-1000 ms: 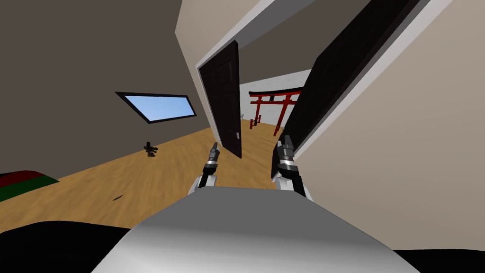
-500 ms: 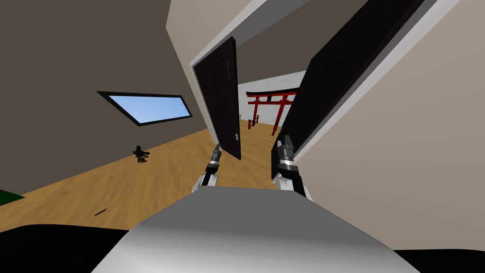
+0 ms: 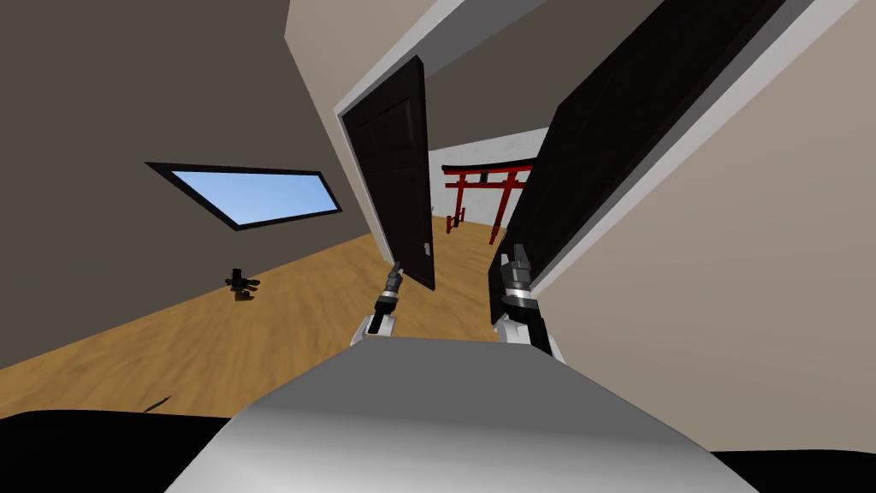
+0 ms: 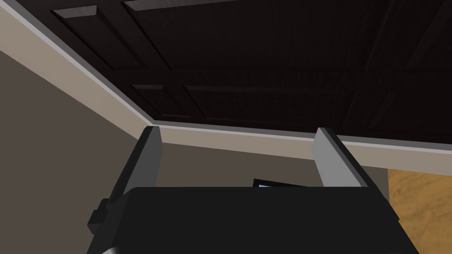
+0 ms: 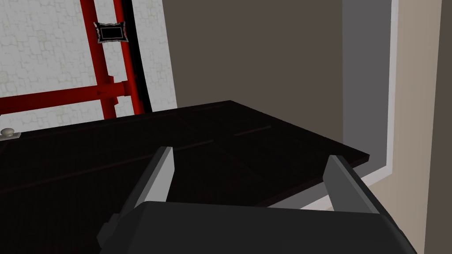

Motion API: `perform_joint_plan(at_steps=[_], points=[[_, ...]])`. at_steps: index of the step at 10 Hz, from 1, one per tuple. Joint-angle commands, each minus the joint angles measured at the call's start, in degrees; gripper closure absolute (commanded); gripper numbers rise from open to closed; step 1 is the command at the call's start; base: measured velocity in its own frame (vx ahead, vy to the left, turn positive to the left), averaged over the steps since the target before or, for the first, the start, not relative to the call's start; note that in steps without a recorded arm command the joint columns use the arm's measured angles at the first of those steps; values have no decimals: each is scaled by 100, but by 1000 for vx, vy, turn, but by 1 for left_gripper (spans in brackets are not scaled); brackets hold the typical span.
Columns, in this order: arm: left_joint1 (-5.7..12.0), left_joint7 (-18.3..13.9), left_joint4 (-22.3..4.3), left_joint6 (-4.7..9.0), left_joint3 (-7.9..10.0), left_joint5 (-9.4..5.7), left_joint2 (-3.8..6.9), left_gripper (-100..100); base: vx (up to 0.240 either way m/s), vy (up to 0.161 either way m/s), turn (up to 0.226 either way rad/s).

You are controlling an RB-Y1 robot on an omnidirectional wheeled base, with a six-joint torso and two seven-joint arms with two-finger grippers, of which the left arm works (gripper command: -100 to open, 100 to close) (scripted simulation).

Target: Push the door open

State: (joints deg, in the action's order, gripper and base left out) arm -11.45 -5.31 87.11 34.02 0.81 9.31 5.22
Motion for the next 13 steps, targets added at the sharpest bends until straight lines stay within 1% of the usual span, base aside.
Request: perform_joint_plan(at_steps=[1, 4, 5, 9, 10, 13], points=[[112, -32, -265, 79, 4, 14, 10, -100, 52, 48, -51], [347, -115, -759, 226, -5, 55, 30, -100, 87, 62, -96], [347, -115, -812, 226, -5, 55, 30, -100, 51, 51, -21], [662, -226, -1526, 422, -17, 111, 45, -100, 62, 66, -75], [662, -226, -1540, 422, -17, 111, 45, -100, 60, 57, -45], [892, -307, -2074, 566, -26, 151, 49, -100, 64, 56, -76]])
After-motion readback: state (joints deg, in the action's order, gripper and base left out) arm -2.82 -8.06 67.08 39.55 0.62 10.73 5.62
